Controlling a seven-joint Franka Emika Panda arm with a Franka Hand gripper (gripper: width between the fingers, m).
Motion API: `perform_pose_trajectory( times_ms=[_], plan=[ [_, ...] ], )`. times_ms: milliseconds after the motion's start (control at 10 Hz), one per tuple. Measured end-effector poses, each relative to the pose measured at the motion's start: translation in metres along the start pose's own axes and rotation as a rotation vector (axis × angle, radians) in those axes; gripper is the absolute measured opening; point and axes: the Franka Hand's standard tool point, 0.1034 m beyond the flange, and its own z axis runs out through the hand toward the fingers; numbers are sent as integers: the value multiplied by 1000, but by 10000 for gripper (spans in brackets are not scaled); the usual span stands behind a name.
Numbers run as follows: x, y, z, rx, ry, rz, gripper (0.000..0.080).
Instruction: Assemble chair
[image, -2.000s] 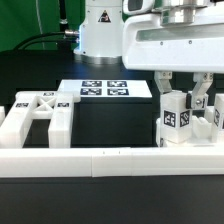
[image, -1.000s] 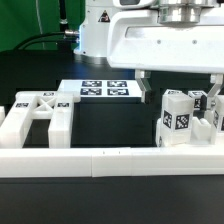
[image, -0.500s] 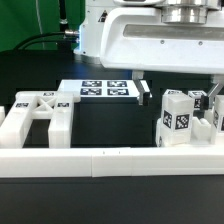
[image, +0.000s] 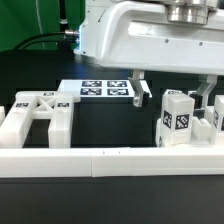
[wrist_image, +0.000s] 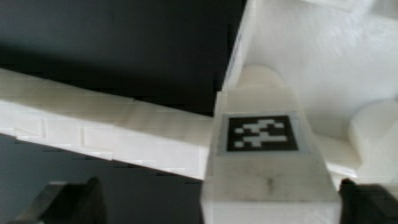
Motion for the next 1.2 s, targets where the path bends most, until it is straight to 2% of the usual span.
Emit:
perform_pose_trajectory(
  times_ms=[100,200,300,400,500,900,1200],
  plan=[
    [0,0,0,0,0,14,532],
    [0,0,0,0,0,32,532],
    [0,0,0,0,0,34,364],
    [1,0,-1,1,3,109,364],
    [1,0,-1,1,3,188,294],
    [2,-6,-1,12,4,596,291],
    [2,-12,-1,33,-1,981,290]
  ],
)
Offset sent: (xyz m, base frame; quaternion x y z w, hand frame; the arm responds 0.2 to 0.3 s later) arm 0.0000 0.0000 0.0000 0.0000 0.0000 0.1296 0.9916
